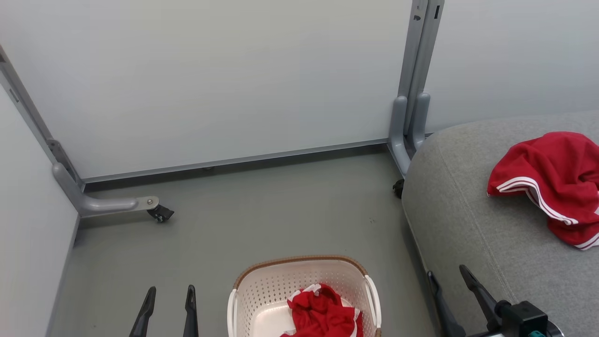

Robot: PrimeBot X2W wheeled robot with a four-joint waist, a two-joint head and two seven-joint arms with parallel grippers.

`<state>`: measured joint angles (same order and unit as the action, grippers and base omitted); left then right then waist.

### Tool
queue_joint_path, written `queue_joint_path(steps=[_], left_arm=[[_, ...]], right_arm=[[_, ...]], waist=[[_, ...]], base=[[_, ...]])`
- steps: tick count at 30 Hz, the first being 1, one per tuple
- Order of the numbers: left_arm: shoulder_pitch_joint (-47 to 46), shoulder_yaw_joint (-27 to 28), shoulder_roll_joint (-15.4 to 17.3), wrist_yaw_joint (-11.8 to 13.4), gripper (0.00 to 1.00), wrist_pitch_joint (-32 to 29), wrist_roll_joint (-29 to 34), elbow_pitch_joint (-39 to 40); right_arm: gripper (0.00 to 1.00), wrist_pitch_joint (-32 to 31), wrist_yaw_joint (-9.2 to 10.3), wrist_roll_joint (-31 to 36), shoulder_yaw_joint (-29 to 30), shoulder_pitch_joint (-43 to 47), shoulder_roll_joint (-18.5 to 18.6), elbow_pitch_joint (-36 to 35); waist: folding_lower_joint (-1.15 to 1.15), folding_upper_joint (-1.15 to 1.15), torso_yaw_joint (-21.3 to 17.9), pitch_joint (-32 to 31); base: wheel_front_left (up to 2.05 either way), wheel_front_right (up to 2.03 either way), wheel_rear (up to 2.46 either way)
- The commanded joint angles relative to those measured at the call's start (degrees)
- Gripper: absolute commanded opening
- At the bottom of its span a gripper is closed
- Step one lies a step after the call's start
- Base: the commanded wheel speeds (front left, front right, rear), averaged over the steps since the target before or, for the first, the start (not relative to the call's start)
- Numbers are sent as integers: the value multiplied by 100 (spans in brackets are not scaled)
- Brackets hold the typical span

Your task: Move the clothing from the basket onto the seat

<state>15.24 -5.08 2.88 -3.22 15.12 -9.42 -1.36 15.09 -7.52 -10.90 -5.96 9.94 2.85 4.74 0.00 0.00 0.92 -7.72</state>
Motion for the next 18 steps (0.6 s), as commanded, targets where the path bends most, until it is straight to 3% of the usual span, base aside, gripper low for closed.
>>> queue_joint_path(steps=[1,18], left_arm=[[87,30,2,-38,100,5,82,-10],[139,17,3,-19,100,5,73,-108]], right_arm=[[100,11,6,-63,32,62,12,7],[100,11,6,-39,52,151,10,22]], waist=[[0,0,-15,-24],[0,0,-28,-81]], base=[[0,0,0],[0,0,0]])
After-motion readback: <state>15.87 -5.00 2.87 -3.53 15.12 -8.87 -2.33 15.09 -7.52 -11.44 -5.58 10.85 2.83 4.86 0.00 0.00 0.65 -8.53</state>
